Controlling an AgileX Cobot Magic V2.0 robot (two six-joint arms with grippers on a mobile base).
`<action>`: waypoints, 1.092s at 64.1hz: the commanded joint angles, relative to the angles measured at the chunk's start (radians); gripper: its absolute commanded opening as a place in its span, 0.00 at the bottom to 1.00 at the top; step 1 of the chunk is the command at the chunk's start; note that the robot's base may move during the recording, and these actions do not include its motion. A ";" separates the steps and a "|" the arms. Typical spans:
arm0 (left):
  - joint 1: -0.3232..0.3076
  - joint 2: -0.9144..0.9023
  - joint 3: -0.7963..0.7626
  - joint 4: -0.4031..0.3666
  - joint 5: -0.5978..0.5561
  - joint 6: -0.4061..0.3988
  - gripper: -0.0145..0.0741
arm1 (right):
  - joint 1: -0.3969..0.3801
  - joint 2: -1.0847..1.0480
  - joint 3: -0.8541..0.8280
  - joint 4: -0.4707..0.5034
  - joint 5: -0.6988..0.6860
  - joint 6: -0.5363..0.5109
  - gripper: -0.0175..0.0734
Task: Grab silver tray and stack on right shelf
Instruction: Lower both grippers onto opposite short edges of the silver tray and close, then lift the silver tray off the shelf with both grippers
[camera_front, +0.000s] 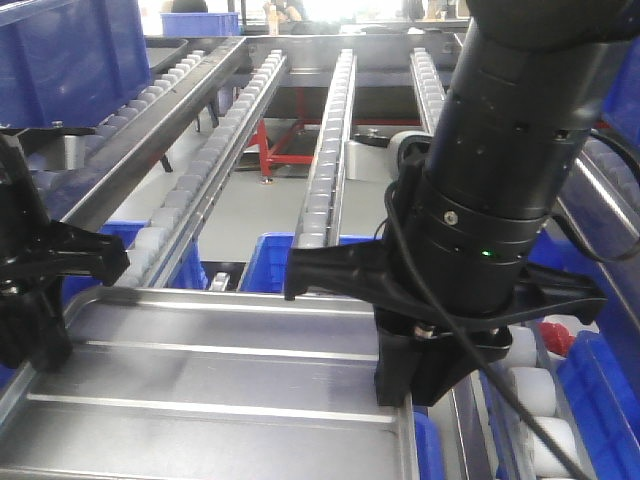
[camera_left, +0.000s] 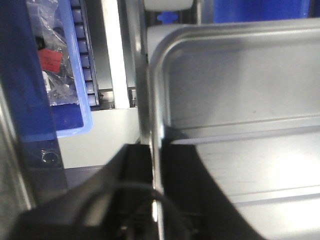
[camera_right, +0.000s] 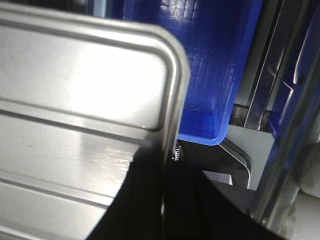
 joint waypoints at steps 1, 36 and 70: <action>-0.006 -0.028 -0.026 0.004 -0.019 -0.008 0.05 | -0.004 -0.028 -0.019 -0.022 0.000 -0.010 0.26; -0.008 -0.171 -0.060 0.001 0.029 -0.033 0.06 | -0.006 -0.194 -0.039 -0.103 0.061 -0.010 0.26; -0.159 -0.384 -0.342 0.052 0.245 -0.115 0.06 | -0.006 -0.487 -0.124 -0.239 0.285 0.005 0.26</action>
